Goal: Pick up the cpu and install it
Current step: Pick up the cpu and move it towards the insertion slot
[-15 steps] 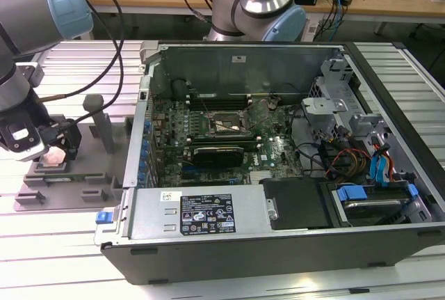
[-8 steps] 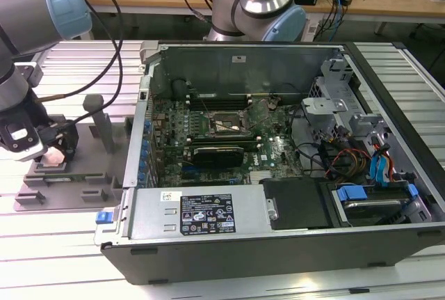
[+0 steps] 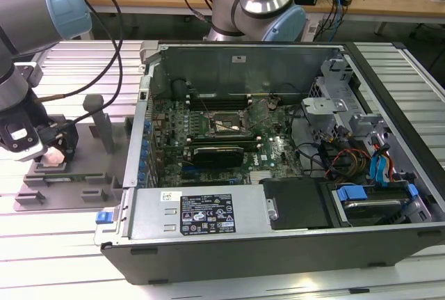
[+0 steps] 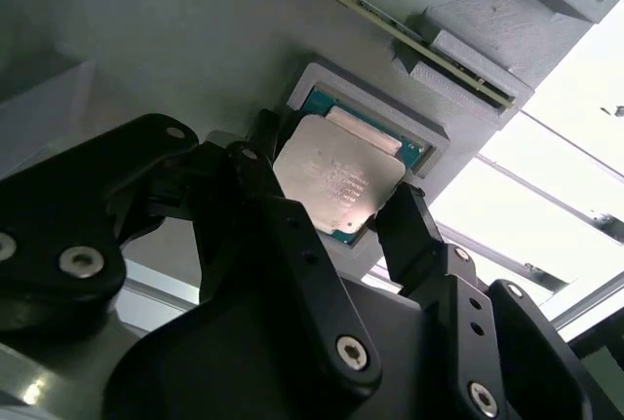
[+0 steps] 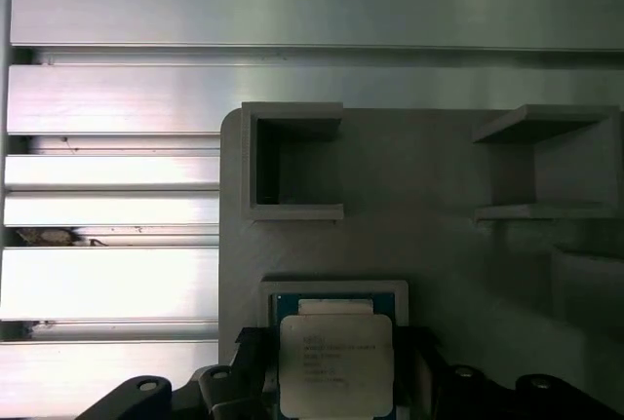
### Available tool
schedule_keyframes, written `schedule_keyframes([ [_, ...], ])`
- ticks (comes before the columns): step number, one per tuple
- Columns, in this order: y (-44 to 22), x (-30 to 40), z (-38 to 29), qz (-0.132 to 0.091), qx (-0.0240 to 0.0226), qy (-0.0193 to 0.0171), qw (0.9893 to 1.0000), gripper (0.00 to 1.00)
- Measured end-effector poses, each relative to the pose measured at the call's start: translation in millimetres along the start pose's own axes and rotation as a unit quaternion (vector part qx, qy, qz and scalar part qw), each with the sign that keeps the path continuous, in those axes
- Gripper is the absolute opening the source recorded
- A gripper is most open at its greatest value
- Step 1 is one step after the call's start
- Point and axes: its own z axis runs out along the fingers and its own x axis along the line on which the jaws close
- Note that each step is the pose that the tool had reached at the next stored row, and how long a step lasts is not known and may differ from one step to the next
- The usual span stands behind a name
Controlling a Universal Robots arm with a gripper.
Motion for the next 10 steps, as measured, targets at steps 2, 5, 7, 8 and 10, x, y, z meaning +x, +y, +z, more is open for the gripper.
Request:
schedule_keyframes([
  [2,0.0,0.0,-0.2,0.000,0.0000,0.0001,1.0000,0.67],
  [5,0.0,0.0,-0.8,0.000,0.0000,0.0000,1.0000,0.67],
  [7,0.1,0.0,-0.9,0.000,0.0000,0.0001,1.0000,0.67],
  [8,0.1,0.0,-0.9,0.000,0.0000,0.0001,1.0000,0.67],
  [10,0.1,0.0,-0.9,0.000,0.0000,0.0001,1.0000,0.67],
])
